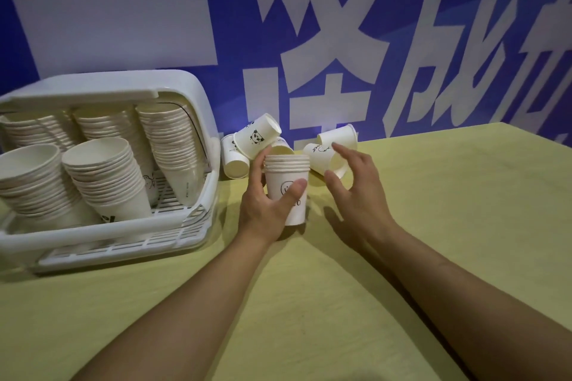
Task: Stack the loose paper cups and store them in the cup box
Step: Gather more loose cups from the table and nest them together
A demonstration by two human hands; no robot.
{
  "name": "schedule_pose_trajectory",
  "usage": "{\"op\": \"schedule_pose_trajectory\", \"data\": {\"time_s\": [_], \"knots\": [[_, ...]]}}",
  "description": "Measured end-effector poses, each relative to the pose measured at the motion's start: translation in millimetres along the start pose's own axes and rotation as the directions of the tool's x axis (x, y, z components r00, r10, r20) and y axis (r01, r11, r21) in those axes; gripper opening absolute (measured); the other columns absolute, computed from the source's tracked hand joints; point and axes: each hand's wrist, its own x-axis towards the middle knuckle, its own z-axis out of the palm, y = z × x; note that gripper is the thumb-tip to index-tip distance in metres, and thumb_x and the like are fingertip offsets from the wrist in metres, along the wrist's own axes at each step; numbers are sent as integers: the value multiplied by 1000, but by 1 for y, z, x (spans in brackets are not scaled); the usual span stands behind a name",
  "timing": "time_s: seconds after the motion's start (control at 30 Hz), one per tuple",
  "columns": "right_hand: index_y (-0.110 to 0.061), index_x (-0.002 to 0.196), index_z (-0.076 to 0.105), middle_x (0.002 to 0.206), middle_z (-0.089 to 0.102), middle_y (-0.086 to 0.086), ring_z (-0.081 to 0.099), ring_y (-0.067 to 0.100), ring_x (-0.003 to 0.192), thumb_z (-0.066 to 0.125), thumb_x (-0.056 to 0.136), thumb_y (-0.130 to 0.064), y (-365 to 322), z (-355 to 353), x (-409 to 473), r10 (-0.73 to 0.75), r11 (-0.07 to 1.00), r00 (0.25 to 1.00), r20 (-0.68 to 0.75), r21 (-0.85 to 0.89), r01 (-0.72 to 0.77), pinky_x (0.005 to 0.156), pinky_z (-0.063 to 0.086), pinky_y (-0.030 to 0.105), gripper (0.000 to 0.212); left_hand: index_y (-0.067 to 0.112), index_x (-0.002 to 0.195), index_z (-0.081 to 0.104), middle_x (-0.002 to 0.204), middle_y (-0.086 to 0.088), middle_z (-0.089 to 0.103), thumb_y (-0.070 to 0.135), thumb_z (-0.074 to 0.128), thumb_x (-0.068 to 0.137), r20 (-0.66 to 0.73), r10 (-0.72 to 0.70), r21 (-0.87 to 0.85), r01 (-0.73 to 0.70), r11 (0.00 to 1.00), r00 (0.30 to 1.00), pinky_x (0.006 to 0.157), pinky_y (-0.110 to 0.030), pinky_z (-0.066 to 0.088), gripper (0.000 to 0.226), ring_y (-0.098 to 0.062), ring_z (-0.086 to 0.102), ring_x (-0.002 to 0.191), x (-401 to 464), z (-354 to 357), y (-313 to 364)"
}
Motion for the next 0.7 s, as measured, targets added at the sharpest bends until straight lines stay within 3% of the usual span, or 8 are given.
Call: {"op": "schedule_pose_trajectory", "data": {"time_s": [0.1, 0.17, 0.3, 0.4, 0.47, 0.53, 0.63, 0.7], "knots": [[-44, 146, 33, 151, 31, -7, 29, 16, 137, 68, 90, -33, 21, 3, 19, 60, 965, 998, 23, -258, -52, 111, 34, 41, 67, 64, 135, 32, 115, 32, 53, 73, 65, 63, -102, -22, -40, 18, 999, 995, 89, -38, 55, 80, 2, 60, 103, 3, -2, -1], [-44, 146, 31, 155, 26, -3, 27, 24, 141, 73, 84, -42, 27, 11, 36, 93, 937, 995, 23, -340, -79, 112, 35, 51, 75, 56, 142, 31, 116, 23, 55, 70, 66, 66, -139, -45, -59, 37, 998, 989, 84, -33, 53, 85, 6, 59, 98, 5, -3, -1], [-36, 146, 34, 152, 30, 2, 40, 29, 134, 78, 80, -43, 29, 22, 63, 124, 917, 988, 88, -391, -80, 107, 43, 51, 79, 49, 147, 28, 128, 6, 55, 51, 73, 85, -141, -60, -66, 51, 997, 988, 74, -21, 51, 76, 4, 59, 96, 7, -4, -3], [-28, 145, 36, 144, 38, 5, 50, 28, 126, 78, 83, -30, 28, 23, 67, 171, 936, 980, 99, -326, -131, 101, 48, 43, 75, 47, 149, 28, 126, 10, 52, 47, 73, 87, -120, -57, -50, 51, 997, 991, 66, -12, 45, 76, 6, 58, 92, 8, -3, -2], [-27, 143, 35, 141, 41, 4, 51, 25, 122, 79, 81, -28, 27, 17, 63, 155, 961, 988, 29, -237, -144, 96, 52, 39, 76, 51, 147, 29, 127, 15, 52, 60, 74, 77, -104, -30, -54, 25, 998, 994, 76, -17, 48, 84, 5, 59, 98, 7, -3, -2], [-25, 141, 36, 139, 44, 3, 52, 22, 120, 80, 80, -26, 24, 6, 57, 142, 982, 989, -38, -123, -145, 92, 55, 35, 75, 56, 147, 25, 134, 16, 51, 68, 69, 69, -79, -3, -11, 2, 1000, 997, 89, -27, 50, 90, -6, 61, 108, 7, -1, -4], [-28, 135, 39, 136, 46, 0, 56, 20, 118, 79, 82, -27, 20, -14, 44, 115, 992, 988, -99, 53, -110, 83, 59, 27, 67, 59, 149, 16, 150, 10, 46, 53, 74, 83, -75, 70, 114, -61, 992, 995, 98, -34, 47, 88, -15, 54, 126, 6, 1, -7], [-33, 138, 40, 138, 45, -2, 57, 18, 116, 74, 86, -30, 14, -24, 34, 100, 976, 988, -120, 207, -73, 81, 58, 25, 62, 59, 150, 13, 154, 9, 43, 47, 73, 85, -67, 115, 168, -102, 980, 991, 99, -32, 45, 89, -12, 50, 129, 5, 1, -7]]}}
